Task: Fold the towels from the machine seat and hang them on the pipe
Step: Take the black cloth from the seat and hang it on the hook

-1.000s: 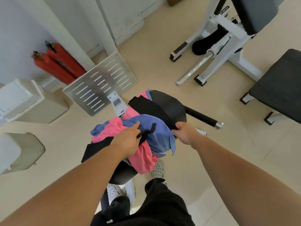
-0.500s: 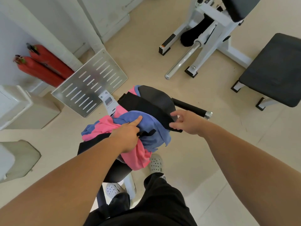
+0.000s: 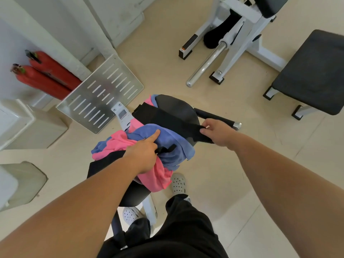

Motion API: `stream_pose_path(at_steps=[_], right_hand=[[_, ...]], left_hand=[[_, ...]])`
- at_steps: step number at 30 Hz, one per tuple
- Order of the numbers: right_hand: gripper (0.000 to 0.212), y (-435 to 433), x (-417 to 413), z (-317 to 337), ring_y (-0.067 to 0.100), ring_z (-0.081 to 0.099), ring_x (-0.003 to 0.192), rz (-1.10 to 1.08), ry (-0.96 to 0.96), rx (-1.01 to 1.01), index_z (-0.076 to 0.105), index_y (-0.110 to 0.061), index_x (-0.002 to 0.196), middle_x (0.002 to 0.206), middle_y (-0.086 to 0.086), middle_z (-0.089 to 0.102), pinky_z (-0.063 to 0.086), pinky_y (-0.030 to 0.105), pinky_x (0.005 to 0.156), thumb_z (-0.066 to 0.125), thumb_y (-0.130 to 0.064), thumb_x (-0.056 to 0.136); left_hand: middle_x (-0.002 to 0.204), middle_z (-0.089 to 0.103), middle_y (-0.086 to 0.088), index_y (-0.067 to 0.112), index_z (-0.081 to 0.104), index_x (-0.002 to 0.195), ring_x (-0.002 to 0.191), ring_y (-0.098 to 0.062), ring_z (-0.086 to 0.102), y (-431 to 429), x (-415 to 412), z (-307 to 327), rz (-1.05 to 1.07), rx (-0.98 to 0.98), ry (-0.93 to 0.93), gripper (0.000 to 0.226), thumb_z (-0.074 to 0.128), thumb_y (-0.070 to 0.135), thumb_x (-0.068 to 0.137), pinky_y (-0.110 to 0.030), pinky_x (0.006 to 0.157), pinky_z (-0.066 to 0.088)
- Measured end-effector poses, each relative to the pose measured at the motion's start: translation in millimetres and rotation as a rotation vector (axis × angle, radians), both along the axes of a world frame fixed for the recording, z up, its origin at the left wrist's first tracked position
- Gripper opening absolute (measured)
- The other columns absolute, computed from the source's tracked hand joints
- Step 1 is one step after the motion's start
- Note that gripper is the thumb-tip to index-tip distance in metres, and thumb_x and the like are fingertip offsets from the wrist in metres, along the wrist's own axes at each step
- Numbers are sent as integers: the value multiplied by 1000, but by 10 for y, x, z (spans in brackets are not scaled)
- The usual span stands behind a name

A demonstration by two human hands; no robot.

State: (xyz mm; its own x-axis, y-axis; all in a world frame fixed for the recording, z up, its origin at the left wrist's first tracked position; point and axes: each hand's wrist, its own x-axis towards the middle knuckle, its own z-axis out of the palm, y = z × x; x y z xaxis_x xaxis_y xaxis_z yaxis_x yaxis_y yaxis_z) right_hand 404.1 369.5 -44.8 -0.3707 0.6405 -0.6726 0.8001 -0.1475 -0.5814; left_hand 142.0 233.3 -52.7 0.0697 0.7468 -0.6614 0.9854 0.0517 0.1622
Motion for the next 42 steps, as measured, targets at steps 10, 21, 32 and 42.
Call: stream_pose_path(at_steps=[10, 21, 32, 42], right_hand=[[17, 69, -323, 854, 22, 44, 74, -143, 366, -68, 57, -23, 87, 79, 3, 50, 36, 37, 68, 49, -27, 102], [14, -455, -1324, 1584, 34, 57, 91, -325, 748, -294, 60, -16, 89, 96, 21, 58, 46, 47, 83, 50, -23, 81], [11, -1533, -1593, 1217, -7, 51, 123, 299, 536, -123, 66, -16, 73, 142, -11, 57, 39, 28, 109, 63, -8, 81], [40, -1297, -1612, 869, 39, 64, 114, -312, 334, -242, 69, -7, 111, 110, 18, 70, 47, 54, 108, 63, -39, 89]], left_hand=[[156, 44, 5, 17, 47, 144, 98, -19, 64, -88, 44, 344, 134, -40, -60, 40, 42, 28, 106, -41, 94, 50], [105, 72, -12, 12, 66, 117, 100, -31, 69, -493, -304, 1204, 1453, 330, -667, 23, 52, 23, 102, -46, 95, 56], [95, 76, -16, 8, 76, 93, 86, -32, 74, -818, -411, 1397, 1767, 114, -1092, 18, 64, 21, 97, -47, 90, 59], [92, 72, -8, 18, 70, 99, 89, -27, 67, -1142, -446, 1216, 1111, 178, -453, 12, 59, 22, 97, -41, 86, 55]])
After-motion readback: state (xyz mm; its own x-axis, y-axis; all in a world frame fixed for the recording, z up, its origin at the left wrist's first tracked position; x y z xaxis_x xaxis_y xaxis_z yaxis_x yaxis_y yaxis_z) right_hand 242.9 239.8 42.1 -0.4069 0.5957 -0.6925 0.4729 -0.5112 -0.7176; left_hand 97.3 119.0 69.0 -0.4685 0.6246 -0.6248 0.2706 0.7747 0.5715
